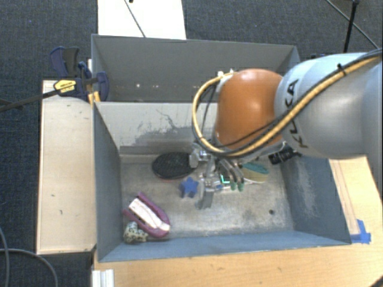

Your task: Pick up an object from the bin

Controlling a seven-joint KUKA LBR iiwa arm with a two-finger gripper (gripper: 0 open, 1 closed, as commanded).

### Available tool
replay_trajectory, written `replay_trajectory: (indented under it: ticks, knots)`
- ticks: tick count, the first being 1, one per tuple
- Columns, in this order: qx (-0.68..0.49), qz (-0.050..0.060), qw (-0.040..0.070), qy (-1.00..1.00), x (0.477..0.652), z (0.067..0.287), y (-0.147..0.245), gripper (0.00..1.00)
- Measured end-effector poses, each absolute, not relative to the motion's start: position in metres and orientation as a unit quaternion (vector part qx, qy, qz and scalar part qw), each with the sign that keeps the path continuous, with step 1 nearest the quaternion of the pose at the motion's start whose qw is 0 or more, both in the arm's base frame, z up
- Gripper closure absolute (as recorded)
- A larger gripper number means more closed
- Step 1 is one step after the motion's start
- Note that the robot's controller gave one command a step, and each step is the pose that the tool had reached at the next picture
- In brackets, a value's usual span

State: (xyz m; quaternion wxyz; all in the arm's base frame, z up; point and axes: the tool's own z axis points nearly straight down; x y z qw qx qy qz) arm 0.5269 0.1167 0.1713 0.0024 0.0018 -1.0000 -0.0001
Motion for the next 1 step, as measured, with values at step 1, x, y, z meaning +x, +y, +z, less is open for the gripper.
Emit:
replay_trajectory:
  ticks: [1]
  knots:
    - [0.056, 0.0, -0.004, -0.998, 0.5515, 0.0703, 0.0986, 0.0]
